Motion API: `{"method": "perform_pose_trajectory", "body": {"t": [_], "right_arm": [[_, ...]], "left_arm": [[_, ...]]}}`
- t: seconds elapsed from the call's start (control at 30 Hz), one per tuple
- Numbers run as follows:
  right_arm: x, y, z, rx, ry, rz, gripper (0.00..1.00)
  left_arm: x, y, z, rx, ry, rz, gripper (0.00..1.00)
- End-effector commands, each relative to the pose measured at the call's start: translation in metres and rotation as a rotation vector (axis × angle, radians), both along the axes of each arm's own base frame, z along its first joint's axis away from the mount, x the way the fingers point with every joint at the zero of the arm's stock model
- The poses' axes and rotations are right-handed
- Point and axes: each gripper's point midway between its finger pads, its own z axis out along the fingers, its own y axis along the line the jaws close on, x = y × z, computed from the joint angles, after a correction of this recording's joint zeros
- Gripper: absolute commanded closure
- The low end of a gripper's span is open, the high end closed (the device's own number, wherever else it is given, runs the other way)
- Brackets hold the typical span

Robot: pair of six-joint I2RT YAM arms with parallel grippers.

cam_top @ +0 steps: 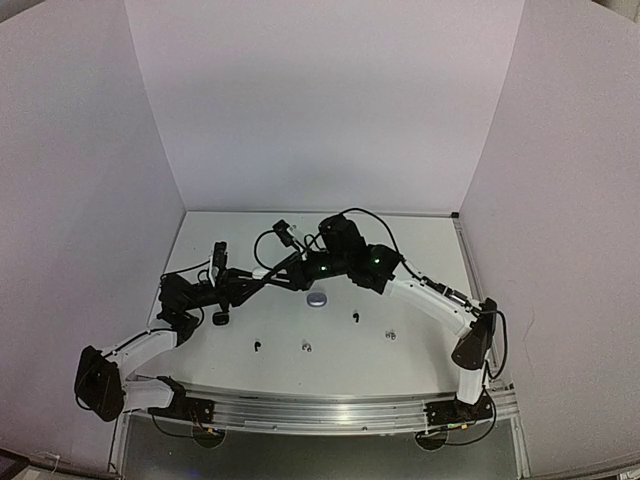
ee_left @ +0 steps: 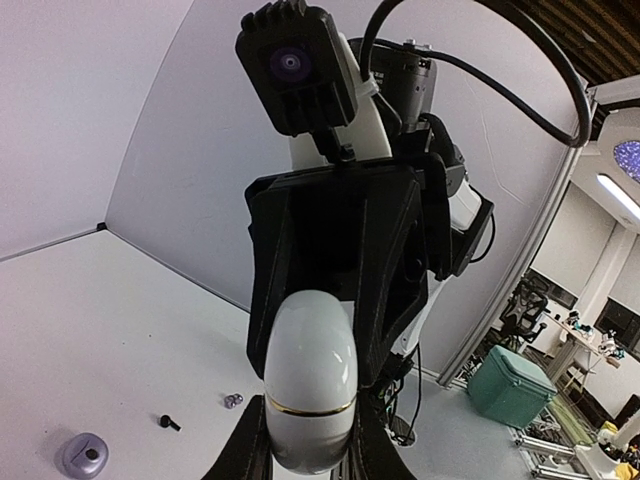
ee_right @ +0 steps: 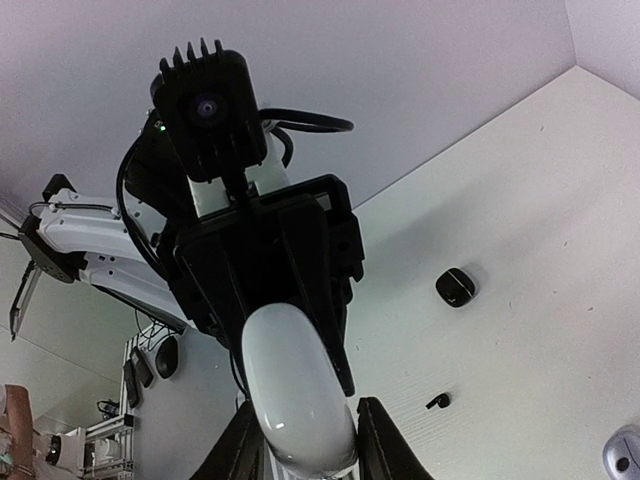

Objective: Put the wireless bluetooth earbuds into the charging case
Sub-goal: Pass from the left arm to the right

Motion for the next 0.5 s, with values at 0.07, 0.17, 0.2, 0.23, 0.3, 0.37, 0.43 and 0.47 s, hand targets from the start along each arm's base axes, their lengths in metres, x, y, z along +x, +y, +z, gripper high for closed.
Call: {"method": "perform_pose_trajectory", "body": {"t": [0.07, 0.17, 0.2, 0.23, 0.3, 0.37, 0.43, 0.47], "right_arm": [[-0.003, 0.001, 0.022, 0.066, -0.010, 0.026, 0.84], [-0.004, 0.003, 0.020, 0.067, -0.001, 0.041, 0.94], [-0.004, 0.003, 0.020, 0.068, 0.002, 0.045, 0.98], [-0.004, 0.003, 0.020, 0.069, 0.003, 0.046, 1.00], [-0.005, 0.003, 0.021, 0.072, 0.000, 0.047, 1.00], [-0.004, 0.002, 0.020, 0.069, -0.003, 0.039, 1.00], [-0.003, 0.000, 0.019, 0.063, -0.002, 0.025, 1.00], [-0.001, -0.002, 0.018, 0.060, -0.002, 0.014, 1.00]], "left_arm": [[-0.004, 0.001, 0.025, -0.042, -0.081, -0.014, 1.00], [-0.004, 0.001, 0.024, -0.040, -0.075, -0.014, 1.00], [-0.004, 0.001, 0.023, -0.038, -0.073, -0.013, 1.00], [-0.003, 0.000, 0.022, -0.036, -0.069, -0.012, 1.00], [-0.002, 0.000, 0.020, -0.031, -0.062, -0.009, 1.00], [0.001, 0.000, 0.018, -0.024, -0.047, 0.006, 1.00], [0.005, 0.001, 0.015, -0.016, -0.030, 0.027, 0.95], [0.006, 0.001, 0.014, -0.013, -0.022, 0.038, 0.89]]}}
